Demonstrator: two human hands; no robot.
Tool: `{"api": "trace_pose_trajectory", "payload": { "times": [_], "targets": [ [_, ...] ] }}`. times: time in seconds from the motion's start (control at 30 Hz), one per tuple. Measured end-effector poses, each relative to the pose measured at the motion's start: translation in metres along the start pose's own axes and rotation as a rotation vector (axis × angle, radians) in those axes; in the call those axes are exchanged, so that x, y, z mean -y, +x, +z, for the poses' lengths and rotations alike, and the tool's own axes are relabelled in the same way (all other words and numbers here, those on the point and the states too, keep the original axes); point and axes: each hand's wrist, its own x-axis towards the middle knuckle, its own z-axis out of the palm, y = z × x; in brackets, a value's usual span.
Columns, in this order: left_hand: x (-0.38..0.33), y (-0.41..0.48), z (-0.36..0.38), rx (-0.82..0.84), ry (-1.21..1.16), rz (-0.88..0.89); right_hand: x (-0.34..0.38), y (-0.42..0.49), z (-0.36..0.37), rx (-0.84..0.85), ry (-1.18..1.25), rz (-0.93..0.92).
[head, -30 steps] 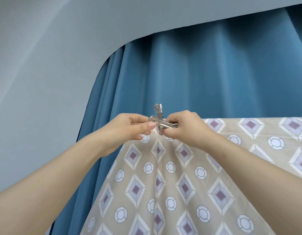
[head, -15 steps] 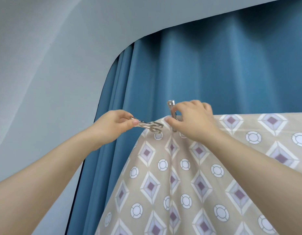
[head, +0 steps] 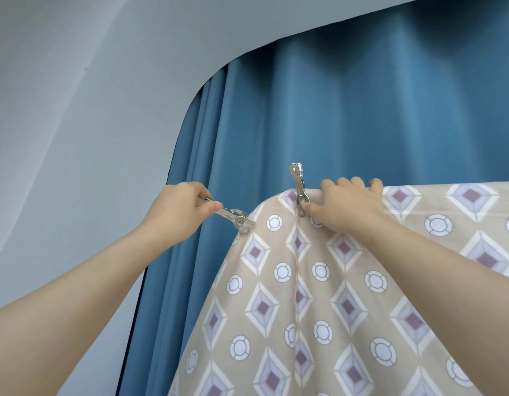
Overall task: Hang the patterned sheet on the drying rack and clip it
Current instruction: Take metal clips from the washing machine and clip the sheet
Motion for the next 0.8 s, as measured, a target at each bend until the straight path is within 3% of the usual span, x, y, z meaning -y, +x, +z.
{"api": "trace_pose_trajectory", "payload": {
  "times": [0.33,0.7,0.8],
  "targets": [
    [-0.006,0.007,0.018,0.063,-0.023,-0.016,0.001,-0.002,0.002,-0.048,-0.024,-0.029],
    [-0.002,0.021,0.038,0.326,-0.317,-0.166,-0.008,0.001,0.008,-0.035,-0.024,-0.012],
    [-0.006,0.022,0.046,0.332,-0.309,-0.192,-0.009,0.002,0.011,-0.047,-0.022,-0.015]
  ]
}}
